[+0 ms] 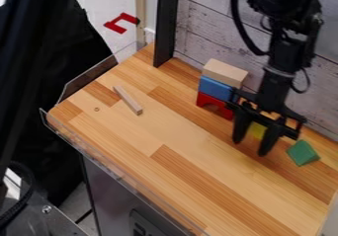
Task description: Move the yellow cube to the right side of the table
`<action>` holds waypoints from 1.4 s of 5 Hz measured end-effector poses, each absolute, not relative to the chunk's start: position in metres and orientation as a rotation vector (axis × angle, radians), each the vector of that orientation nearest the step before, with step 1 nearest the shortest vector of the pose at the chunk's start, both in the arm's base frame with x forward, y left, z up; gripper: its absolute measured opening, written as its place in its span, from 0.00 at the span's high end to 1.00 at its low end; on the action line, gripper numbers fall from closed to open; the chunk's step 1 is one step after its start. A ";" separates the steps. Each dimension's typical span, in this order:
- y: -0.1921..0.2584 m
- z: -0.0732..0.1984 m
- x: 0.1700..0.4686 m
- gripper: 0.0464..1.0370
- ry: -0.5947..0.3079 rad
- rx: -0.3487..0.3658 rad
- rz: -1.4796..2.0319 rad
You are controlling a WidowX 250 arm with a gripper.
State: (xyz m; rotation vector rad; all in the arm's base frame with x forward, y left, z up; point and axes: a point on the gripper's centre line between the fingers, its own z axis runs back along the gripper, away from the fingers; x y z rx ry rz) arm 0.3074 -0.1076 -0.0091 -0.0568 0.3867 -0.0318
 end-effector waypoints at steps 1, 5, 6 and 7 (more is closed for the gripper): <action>-0.118 -0.013 0.303 0.52 0.406 -0.054 -0.079; -0.107 -0.024 0.295 0.25 0.461 -0.057 0.129; -0.105 -0.018 0.297 0.04 0.442 -0.057 0.147; -0.105 -0.001 0.299 0.04 0.399 -0.054 0.160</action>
